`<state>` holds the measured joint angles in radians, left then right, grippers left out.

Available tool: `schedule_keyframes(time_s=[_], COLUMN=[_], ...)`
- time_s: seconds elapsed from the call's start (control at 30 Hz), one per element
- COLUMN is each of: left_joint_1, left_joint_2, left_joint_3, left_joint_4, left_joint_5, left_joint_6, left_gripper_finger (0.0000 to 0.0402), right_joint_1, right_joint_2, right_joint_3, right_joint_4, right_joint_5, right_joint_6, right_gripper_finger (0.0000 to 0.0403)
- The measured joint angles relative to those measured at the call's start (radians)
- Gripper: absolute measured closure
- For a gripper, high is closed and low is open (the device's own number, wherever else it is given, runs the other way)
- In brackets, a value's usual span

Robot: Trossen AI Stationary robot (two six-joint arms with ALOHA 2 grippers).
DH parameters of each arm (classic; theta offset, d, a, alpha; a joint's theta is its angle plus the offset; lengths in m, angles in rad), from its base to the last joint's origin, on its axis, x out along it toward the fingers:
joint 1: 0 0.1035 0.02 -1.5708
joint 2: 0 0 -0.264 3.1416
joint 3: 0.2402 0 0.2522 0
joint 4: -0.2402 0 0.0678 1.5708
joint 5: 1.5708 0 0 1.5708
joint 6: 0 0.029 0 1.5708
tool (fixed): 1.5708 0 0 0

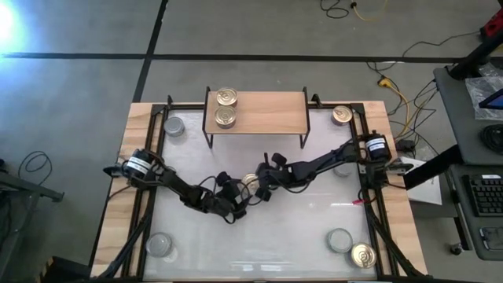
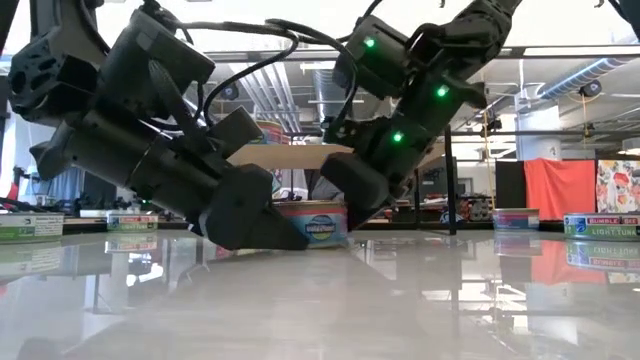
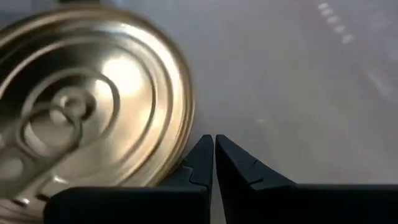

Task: Stack canned seafood by type on shelf
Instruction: Stack the blue-pink tuna can on top of the other blue-pink tuna on the shelf

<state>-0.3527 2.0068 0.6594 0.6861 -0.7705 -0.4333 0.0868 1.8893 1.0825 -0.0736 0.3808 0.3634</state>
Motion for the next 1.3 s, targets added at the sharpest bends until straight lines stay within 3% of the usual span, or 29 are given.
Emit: schedule_keyframes(time_s=[0.57,0.87,1.17,1.3], left_joint_1=[0.0,0.0,0.02,0.021], left_joint_2=[0.002,-0.003,-0.007,-0.007], left_joint_3=[0.052,0.036,0.04,0.04], left_joint_4=[-0.026,-0.002,0.006,0.01], left_joint_5=[-0.028,0.06,0.168,0.177], left_joint_6=[0.069,-0.009,-0.014,0.01], left_gripper_finger=[0.0062,0.006,0.0007,0.0005], right_joint_1=[0.011,0.011,0.011,0.011], right_joint_2=[0.001,0.001,0.001,0.001], right_joint_3=[0.008,0.008,0.009,0.01], right_joint_4=[-0.041,-0.064,-0.065,-0.078], right_joint_5=[-0.038,-0.043,-0.045,-0.051], right_joint_6=[0.01,0.01,0.001,-0.001], right_gripper_finger=[0.039,0.039,0.039,0.039])
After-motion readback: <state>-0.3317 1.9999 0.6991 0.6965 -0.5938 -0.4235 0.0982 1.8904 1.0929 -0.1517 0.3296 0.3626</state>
